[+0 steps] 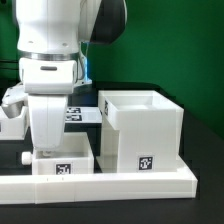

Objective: Assemble drawer

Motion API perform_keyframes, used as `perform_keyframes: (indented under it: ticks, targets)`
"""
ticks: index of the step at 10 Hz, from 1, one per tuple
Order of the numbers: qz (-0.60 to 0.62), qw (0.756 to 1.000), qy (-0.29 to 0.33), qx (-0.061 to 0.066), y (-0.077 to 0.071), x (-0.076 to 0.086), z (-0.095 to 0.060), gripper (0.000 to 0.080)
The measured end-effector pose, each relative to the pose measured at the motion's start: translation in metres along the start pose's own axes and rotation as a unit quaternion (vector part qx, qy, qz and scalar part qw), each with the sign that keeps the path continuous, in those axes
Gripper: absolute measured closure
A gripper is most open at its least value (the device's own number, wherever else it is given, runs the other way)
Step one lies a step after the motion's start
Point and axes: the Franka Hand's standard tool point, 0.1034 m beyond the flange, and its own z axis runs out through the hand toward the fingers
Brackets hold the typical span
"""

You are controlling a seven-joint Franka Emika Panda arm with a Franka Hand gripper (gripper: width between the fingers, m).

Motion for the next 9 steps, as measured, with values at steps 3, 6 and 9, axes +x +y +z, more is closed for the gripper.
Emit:
perform_keyframes:
  ticks: [3,6,9]
  targets:
    - [-0.004,1.0,0.002,0.002,0.002,0.011,0.0,0.0757]
    - [0.006,1.0,0.005,0.01,0.003,0.022,-0.001,0.0757]
    - [0.009,1.0,0.005,0.01,0.002,0.02,-0.001,0.0757]
